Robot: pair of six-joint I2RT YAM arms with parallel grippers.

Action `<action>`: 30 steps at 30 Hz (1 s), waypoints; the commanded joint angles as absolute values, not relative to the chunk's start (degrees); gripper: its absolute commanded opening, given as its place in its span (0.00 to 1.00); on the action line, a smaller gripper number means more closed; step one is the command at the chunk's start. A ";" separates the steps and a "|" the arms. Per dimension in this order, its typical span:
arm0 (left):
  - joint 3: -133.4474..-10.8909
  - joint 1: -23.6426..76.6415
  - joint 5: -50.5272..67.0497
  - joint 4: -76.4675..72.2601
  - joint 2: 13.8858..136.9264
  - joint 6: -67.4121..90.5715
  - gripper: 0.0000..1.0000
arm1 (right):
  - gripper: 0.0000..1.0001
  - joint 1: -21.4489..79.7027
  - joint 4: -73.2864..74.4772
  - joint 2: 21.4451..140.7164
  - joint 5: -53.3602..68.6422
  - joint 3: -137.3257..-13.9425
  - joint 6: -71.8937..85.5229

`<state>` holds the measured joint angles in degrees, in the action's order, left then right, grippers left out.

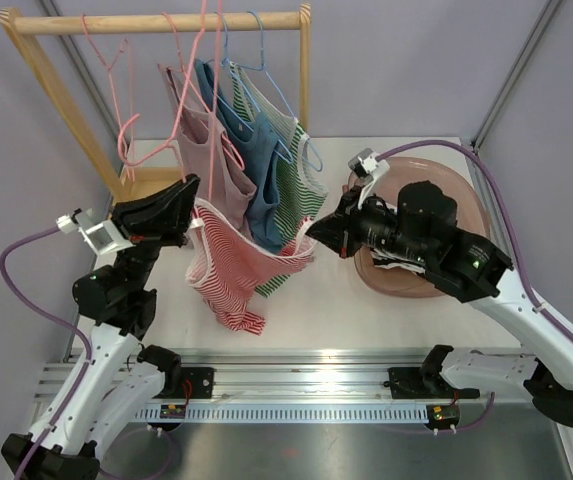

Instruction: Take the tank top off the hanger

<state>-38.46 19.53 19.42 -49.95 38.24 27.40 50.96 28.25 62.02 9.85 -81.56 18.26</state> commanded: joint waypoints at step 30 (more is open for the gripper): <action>-68.72 19.60 -10.99 29.86 31.80 21.54 0.00 | 1.00 52.73 24.96 63.81 2.30 -64.34 22.85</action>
<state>-64.58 19.53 -9.43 16.23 27.31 21.45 52.16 28.56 64.51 2.70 -64.16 22.11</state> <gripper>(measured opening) 0.022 0.987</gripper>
